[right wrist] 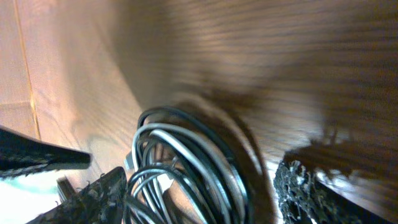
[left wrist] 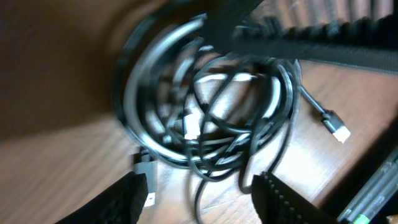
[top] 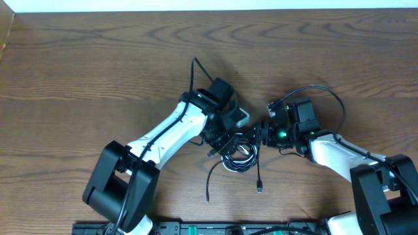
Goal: Untangle cables
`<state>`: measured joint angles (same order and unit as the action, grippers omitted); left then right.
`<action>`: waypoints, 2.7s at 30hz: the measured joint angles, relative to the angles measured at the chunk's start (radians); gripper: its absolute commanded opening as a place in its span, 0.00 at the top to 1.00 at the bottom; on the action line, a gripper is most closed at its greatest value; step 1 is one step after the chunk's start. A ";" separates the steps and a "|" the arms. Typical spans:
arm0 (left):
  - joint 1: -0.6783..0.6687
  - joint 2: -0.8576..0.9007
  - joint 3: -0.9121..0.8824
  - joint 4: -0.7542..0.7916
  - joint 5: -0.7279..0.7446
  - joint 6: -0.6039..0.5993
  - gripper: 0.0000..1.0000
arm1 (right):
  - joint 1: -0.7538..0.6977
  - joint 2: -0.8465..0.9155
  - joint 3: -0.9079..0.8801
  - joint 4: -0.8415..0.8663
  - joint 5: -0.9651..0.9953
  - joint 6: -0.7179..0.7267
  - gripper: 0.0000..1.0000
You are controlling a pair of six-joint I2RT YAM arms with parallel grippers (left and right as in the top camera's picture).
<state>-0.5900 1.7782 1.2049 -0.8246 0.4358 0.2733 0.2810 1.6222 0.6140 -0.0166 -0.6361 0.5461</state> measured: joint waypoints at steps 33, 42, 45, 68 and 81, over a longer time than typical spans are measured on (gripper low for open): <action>-0.211 0.162 0.058 0.204 -0.091 -0.075 0.71 | -0.144 -0.046 -0.019 -0.133 0.117 0.303 0.50; -0.210 0.172 0.058 0.232 -0.091 -0.082 0.66 | -0.144 -0.048 -0.021 -0.132 0.124 0.303 0.50; -0.209 0.172 0.058 0.229 -0.097 -0.090 0.64 | -0.144 -0.048 -0.021 -0.129 0.124 0.302 0.48; -0.212 0.087 0.058 0.260 -0.201 -0.162 0.64 | -0.148 -0.081 0.008 -0.202 0.357 0.390 0.36; -0.212 0.076 0.058 0.315 -0.206 -0.275 0.64 | -0.172 -0.090 0.015 -0.223 0.470 0.460 0.35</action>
<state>-0.8024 1.8542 1.2629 -0.5095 0.2295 -0.0017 0.1093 1.5318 0.6292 -0.2398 -0.1661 1.0065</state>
